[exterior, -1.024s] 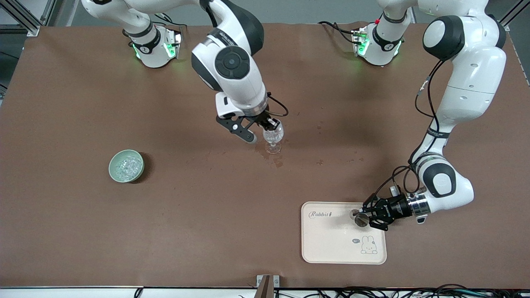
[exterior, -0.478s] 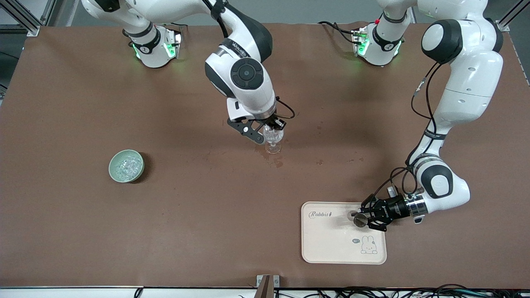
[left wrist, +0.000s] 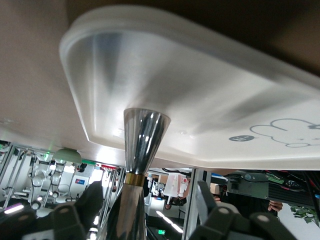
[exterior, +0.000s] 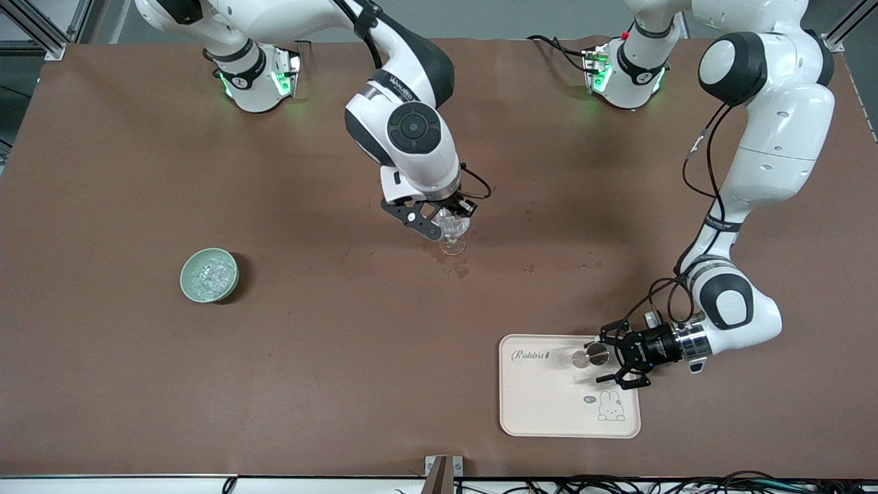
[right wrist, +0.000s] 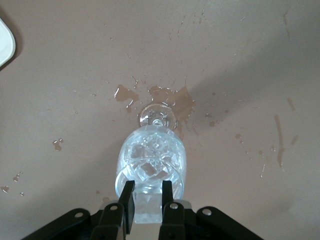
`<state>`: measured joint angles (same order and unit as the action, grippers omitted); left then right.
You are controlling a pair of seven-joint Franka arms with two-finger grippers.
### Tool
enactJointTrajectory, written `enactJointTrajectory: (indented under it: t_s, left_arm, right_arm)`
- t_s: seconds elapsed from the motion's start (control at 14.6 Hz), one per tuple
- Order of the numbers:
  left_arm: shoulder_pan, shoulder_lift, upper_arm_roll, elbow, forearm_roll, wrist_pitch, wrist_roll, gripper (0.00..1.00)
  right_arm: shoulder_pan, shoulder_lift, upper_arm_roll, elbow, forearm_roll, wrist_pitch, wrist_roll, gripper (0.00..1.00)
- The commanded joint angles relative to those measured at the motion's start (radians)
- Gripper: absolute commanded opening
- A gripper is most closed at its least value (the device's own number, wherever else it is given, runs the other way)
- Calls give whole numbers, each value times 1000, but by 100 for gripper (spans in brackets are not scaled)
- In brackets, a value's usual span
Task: Pour wine and add ice with both arms
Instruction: 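Drop the cube into the glass while the left gripper sets down the jigger, then withdraw the left gripper from the jigger while the right gripper leaves the glass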
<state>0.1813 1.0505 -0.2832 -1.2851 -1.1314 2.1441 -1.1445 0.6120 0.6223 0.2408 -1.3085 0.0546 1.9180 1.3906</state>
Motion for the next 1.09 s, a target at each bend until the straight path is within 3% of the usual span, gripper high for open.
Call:
enactJointTrajectory:
  t_s: [0.0,0.27,0.48,0.68,0.89,0.96,1.02]
  left_arm:
    - [43,-24,-2,4,114,-67,8,100]
    - [93,-95,-8,4,287,-167,11,100]
    - [104,-165,-13,10,486,-259,18,100]
    - [84,-286,-14,10,683,-279,122,100]
    - [83,-404,-89,7,836,-299,407,100]
    - [69,-443,-105,6,922,-300,466,100]
    - [46,-475,-116,4,1028,-303,494,100]
  right_arm:
    - [2,10,5,18,7,1,5,3]
    - [2,10,5,18,8,0,4,10]
    - [-3,10,5,18,8,0,1,31]
    - [-4,10,5,18,10,-2,1,36]
    - [-9,8,6,18,11,-7,1,38]
    - [-12,7,6,20,11,-10,2,45]
    - [-14,1,6,22,11,-13,5,64]
